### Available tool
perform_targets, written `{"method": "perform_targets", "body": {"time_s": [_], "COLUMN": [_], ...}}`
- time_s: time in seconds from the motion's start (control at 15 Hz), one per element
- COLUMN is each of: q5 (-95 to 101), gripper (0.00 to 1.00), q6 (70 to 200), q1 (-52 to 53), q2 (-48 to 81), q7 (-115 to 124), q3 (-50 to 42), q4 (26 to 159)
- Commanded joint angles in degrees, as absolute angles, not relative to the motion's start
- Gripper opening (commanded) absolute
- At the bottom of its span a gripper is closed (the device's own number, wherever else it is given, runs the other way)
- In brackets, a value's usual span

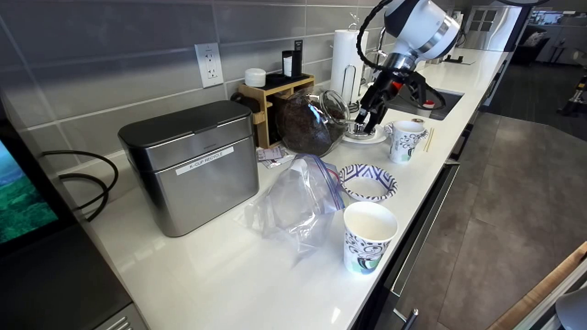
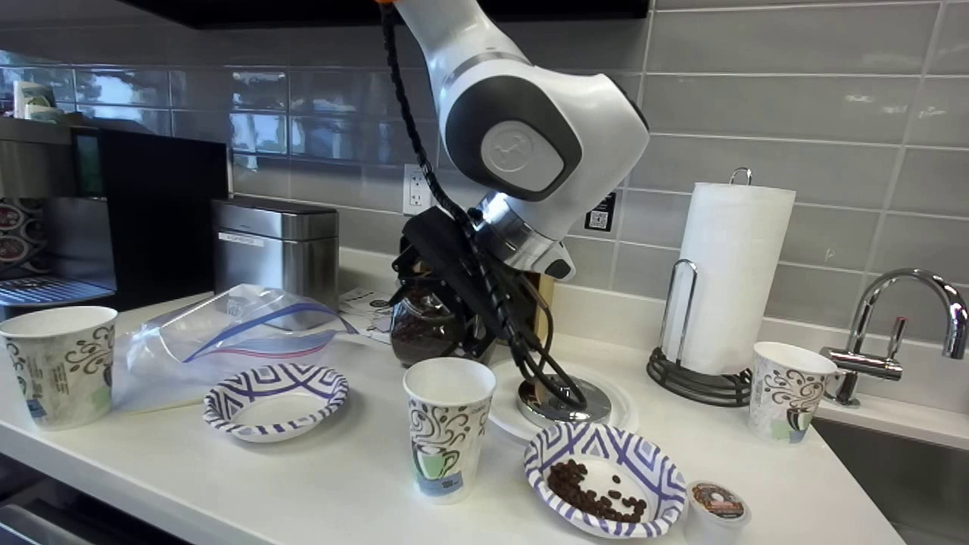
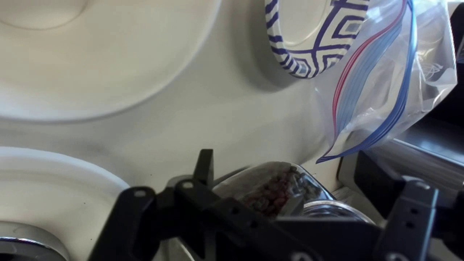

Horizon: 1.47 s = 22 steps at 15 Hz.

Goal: Use the silver ladle to put some of the coffee beans into the paper cup on the right

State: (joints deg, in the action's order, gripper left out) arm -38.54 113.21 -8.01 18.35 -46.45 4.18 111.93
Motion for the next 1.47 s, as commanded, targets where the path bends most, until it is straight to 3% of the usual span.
{"method": "perform_targets", "body": {"time_s": [0.0, 0.4, 0.87, 1.0, 1.07, 1.4], "q5": [-43.53, -50.07, -54.28, -54.67, -54.75, -54.81], "gripper": [0.95, 0.85, 0.83, 0.76, 0.57, 0.19], "q6": [115.35, 115.02, 113.08, 112.72, 112.53, 112.03], "q1": [-8.62, -8.82, -8.45, -8.39, -8.39, -8.43], "q2": [16.60, 16.67, 17.75, 17.97, 18.14, 18.74], "q7": [-47.86, -49.18, -50.00, -49.83, -49.65, -48.96], "q3": [3.18, 1.85, 1.22, 1.15, 1.09, 0.92], "q4": [114.83, 115.13, 114.25, 114.09, 113.97, 113.79]}}
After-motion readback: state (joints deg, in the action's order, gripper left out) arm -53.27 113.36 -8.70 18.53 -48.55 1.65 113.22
